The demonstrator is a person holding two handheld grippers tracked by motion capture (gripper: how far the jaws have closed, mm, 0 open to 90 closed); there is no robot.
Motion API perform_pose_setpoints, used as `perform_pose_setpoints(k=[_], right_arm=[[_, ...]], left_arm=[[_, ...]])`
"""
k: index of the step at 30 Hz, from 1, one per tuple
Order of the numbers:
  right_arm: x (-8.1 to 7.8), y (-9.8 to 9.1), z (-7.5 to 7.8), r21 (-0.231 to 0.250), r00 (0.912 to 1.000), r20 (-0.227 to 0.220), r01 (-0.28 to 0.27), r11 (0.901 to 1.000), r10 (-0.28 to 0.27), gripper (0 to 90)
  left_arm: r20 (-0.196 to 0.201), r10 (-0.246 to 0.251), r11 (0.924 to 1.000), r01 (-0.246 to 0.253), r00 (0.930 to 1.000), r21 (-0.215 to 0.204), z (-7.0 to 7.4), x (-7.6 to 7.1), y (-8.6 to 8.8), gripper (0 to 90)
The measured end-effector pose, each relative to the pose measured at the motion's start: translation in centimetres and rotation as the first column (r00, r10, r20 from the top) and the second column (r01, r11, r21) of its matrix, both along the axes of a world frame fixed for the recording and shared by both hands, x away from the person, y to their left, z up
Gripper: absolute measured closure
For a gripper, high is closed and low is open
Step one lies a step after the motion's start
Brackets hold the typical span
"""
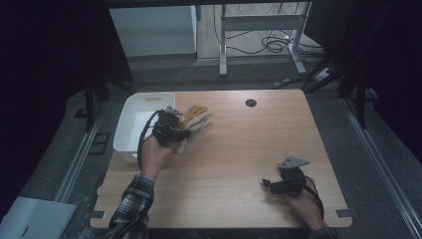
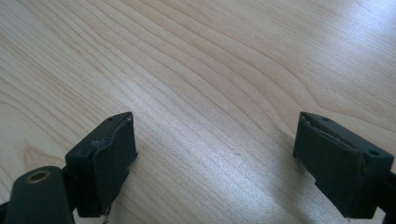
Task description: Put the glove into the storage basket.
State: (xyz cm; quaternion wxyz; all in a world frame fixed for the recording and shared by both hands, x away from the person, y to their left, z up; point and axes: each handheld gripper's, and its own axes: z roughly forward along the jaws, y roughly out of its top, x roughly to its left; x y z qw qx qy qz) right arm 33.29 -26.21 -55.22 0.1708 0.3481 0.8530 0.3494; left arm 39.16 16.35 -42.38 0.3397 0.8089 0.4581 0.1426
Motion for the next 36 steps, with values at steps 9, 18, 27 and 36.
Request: perform_pose_setpoints(k=[9, 18, 27, 36], right_arm=[[0.0, 0.0, 0.0, 0.000, 1.0000, 0.000, 0.000, 1.0000, 0.000, 13.3], [0.0, 0.0, 0.0, 0.001, 1.0000, -0.001, 0.000, 1.0000, 0.000, 13.3], [0.0, 0.0, 0.0, 0.000, 1.0000, -0.003, 0.002, 1.0000, -0.002, 13.3], [0.0, 0.0, 0.0, 0.002, 1.0000, -0.002, 0.002, 1.0000, -0.002, 13.3]], left_arm=[[0.017, 0.115, 0.9933, -0.115, 0.9932, 0.003, 1.4, 0.6, 4.1, 68.3], [0.012, 0.228, 0.9736, -0.228, 0.9736, 0.010, 1.2, 1.9, 7.7, 68.2], [-0.015, 0.297, 0.9548, -0.297, 0.9547, 0.004, -1.3, 4.0, 9.8, 68.0], [-0.055, 0.332, 0.9434, -0.331, 0.9419, 0.022, -4.3, 6.4, 10.1, 67.4]])
